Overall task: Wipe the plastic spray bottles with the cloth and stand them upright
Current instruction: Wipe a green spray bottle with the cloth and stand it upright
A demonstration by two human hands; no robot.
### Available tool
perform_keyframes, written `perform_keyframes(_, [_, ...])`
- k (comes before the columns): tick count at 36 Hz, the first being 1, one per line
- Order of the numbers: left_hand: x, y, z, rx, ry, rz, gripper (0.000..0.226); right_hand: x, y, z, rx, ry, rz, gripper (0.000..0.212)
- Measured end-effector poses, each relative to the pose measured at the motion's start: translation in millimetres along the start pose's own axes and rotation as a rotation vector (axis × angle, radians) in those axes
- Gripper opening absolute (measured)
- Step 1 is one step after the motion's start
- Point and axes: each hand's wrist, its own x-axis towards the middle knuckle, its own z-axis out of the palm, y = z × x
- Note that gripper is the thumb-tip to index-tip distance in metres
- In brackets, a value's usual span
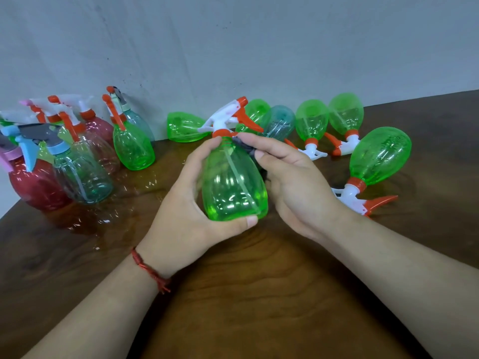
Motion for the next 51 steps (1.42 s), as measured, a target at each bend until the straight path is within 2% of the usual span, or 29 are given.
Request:
perform_keyframes(4, [0.0, 0.1, -1.6, -0.038, 0.007, 0.011, 0.114, -1.2, -2.7, 1.3, 0.015, -0.009, 0.004, 0.035])
perform_keyframes(12, [5.2, -4.7, -6.1, -0.055, 0.221, -0.057, 0.110, -4.3, 0.2, 1.8, -0.383, -0.026, -0.223, 0.037])
perform_keyframes(18, [9.6, -4.0, -7.2, -0.120, 0.347, -0.144, 0.098, -10.0, 4.2, 2.1, -0.516, -0.076, -0.297, 0.039])
perform_keyframes(24, [10.2, -5.7, -6.1, -0.184, 0.326, -0.180, 0.094, -9.7, 4.4, 0.6, -0.606, -0.033, -0.359, 0.033])
perform_keyframes(28, [6.7, -3.2, -3.7, -0.194, 0.229, -0.126, 0.100, -2.6, 3.7, -0.7, -0.444, 0.014, -0.227, 0.034])
perform_keyframes(33, [-0.2, 4.1, 0.6, -0.269, 0.061, -0.039, 0.106, 1.6, 1.9, 0.3, -0.099, 0.064, -0.058, 0.032])
perform_keyframes(39, [-2.5, 3.9, -0.9, -0.038, -0.114, 0.017, 0.118, 2.7, -5.1, -1.2, 0.032, 0.069, -0.058, 0.032])
perform_keyframes(42, [-2.7, 3.7, -2.1, 0.118, -0.117, 0.056, 0.121, 4.9, -3.8, -3.0, 0.042, 0.077, -0.066, 0.033])
perform_keyframes(45, [-0.9, 4.3, -3.2, 0.172, -0.113, 0.067, 0.120, 4.8, -3.7, -3.0, 0.069, 0.065, -0.055, 0.033])
perform_keyframes(51, [-1.2, 8.4, -3.3, -0.079, -0.116, 0.011, 0.113, 1.8, -5.7, -0.5, 0.227, 0.040, 0.071, 0.032])
